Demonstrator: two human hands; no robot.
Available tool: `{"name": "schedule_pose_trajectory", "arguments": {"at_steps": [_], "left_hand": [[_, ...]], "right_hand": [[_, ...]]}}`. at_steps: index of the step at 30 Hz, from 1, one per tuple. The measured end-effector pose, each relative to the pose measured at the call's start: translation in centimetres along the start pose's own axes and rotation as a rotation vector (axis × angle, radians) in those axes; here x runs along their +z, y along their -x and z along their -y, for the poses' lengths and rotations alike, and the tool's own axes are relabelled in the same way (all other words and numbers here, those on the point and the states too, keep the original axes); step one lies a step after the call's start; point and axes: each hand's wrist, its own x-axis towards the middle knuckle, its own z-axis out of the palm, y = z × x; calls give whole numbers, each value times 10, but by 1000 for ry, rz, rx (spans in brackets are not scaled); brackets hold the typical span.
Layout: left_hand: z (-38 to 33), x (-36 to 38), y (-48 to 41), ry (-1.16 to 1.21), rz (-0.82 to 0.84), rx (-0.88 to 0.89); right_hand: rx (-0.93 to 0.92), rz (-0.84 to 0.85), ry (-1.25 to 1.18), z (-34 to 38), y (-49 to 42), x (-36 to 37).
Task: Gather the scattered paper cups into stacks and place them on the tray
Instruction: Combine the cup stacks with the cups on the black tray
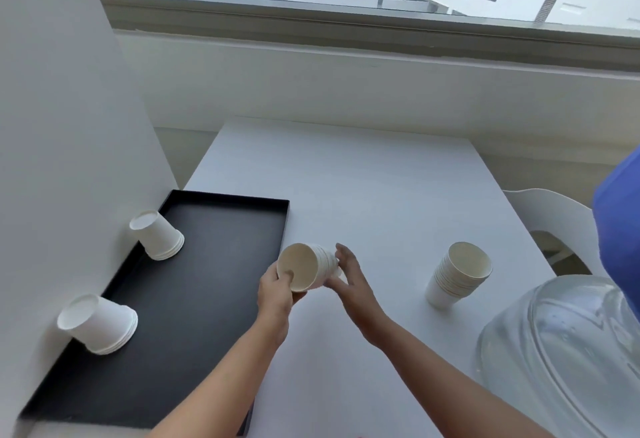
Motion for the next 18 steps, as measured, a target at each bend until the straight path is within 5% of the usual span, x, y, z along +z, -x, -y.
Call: {"name": "schedule_pose_trajectory", "arguments": {"at_steps": [6, 18], "left_hand": [[3, -2, 24, 25, -87, 146], [8, -42, 60, -193, -196, 297]], "right_hand": [[382, 172, -424, 11, 4, 12], [493, 423, -751, 20, 7, 44]]}}
